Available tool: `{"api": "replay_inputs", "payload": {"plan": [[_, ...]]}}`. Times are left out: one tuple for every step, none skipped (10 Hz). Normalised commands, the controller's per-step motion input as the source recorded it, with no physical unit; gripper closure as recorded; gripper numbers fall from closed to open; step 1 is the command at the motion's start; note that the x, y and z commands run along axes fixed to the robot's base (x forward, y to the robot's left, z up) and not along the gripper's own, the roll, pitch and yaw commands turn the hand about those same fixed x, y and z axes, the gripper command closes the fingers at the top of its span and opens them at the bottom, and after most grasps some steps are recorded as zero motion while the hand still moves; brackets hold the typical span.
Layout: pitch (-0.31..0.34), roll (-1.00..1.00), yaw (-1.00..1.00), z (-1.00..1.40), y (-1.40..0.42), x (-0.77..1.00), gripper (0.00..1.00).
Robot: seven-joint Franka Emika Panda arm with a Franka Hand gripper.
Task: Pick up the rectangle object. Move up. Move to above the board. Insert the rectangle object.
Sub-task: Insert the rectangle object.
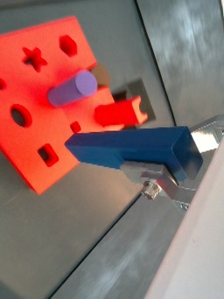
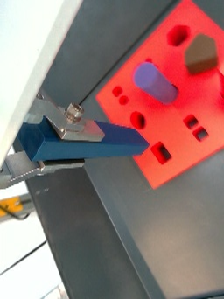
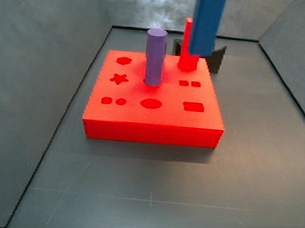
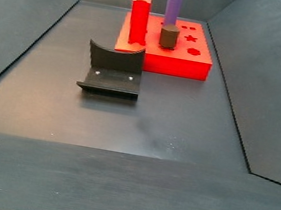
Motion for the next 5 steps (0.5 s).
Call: {"api": "replay_inputs", "payload": {"plan": [[0.0,0.08,-0.63,-0.26,0.0,0.46,1.0],[0.0,0.02,-0.57,-0.31,-0.06,0.23,1.0],[0.06,0.02,-0.36,-0.45,-0.16,0.04,1.0],[0.067,0.0,-0.18,-0.49,-0.13,0.05,1.0],[0.036,0.0,-0.06,-0.48,-0.03,0.09,1.0]]}}
